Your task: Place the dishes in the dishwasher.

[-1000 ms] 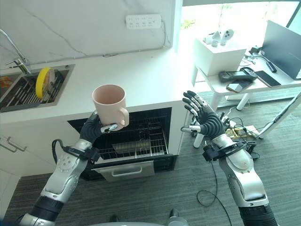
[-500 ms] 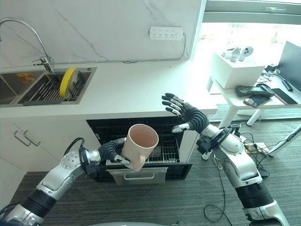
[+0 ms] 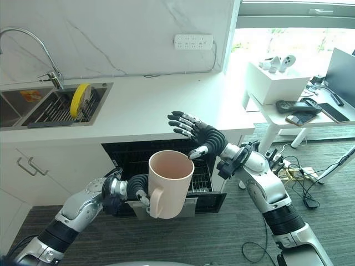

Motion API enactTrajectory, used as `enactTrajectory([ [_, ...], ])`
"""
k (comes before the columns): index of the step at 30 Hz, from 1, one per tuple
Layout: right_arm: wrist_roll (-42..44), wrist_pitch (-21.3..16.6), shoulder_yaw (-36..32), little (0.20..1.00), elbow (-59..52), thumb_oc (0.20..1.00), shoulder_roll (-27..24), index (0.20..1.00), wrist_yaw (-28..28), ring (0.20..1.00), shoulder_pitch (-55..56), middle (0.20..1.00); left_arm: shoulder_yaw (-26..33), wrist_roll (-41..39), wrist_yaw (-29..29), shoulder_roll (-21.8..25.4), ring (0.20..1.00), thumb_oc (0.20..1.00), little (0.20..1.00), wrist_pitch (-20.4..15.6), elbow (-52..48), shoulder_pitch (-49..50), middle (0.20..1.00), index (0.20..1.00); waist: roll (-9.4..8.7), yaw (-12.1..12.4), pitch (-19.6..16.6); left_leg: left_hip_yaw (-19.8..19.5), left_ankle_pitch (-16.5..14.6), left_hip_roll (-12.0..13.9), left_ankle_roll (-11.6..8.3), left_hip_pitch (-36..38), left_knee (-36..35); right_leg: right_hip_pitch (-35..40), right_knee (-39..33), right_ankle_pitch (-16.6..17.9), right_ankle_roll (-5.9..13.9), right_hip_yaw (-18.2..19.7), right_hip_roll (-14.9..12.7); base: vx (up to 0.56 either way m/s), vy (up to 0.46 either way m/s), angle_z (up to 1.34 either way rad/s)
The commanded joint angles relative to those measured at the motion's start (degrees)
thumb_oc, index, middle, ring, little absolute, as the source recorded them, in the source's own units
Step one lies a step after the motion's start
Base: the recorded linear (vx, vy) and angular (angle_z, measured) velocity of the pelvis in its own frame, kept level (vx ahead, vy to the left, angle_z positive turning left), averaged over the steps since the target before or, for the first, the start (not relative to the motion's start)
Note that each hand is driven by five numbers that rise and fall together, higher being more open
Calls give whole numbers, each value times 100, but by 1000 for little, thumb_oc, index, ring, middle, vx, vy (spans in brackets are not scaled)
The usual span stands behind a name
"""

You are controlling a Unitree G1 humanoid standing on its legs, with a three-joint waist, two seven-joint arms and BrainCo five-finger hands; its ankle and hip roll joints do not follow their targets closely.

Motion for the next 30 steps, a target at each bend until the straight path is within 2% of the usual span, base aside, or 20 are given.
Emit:
enactTrajectory([
  [1,444,-177,-104,1000,-178,1000,20,1000,297,1000,-442,1000,136,-615,-203,-93,200,200,200,-117,-10,-342,200,200,-87,95,-153,161,-346,451,-216,202,8,-7,-3,-206,124,-23,-263,-16,-1,-5],
  [5,601,-86,-126,1000,-245,1000,241,1000,433,1000,-445,1000,223,-647,-212,-303,200,200,200,-55,3,-297,200,200,-94,91,-181,174,-353,457,-210,214,8,-2,-3,-217,105,1,-249,-8,-1,-10],
  [10,741,72,-171,1000,-257,1000,369,1000,556,1000,-436,1000,320,-662,-205,-357,200,200,200,-68,134,-282,200,200,-98,96,-203,194,-365,453,-202,230,8,13,-3,-231,98,10,-240,-1,-1,-2],
  [20,1571,401,-291,1000,-314,1000,613,1000,903,1000,-356,1000,594,-674,-169,-343,200,200,200,-144,409,-127,200,200,-95,133,-240,211,-370,466,-203,257,8,38,-3,-251,87,-2,-221,0,0,0],
  [27,1524,607,-322,1000,-493,1000,494,1000,1133,1000,-326,1000,766,-665,-197,-342,200,200,200,-181,563,-35,200,200,-122,152,-256,190,-362,473,-202,253,8,41,-3,-261,75,7,-202,0,0,0],
  [30,1241,592,-275,1000,-541,1000,459,1000,1227,1000,-284,1000,788,-696,-179,-350,200,200,200,-177,577,-76,200,200,-136,129,-241,210,-357,478,-202,267,8,43,-3,-254,76,20,-200,0,0,0],
])
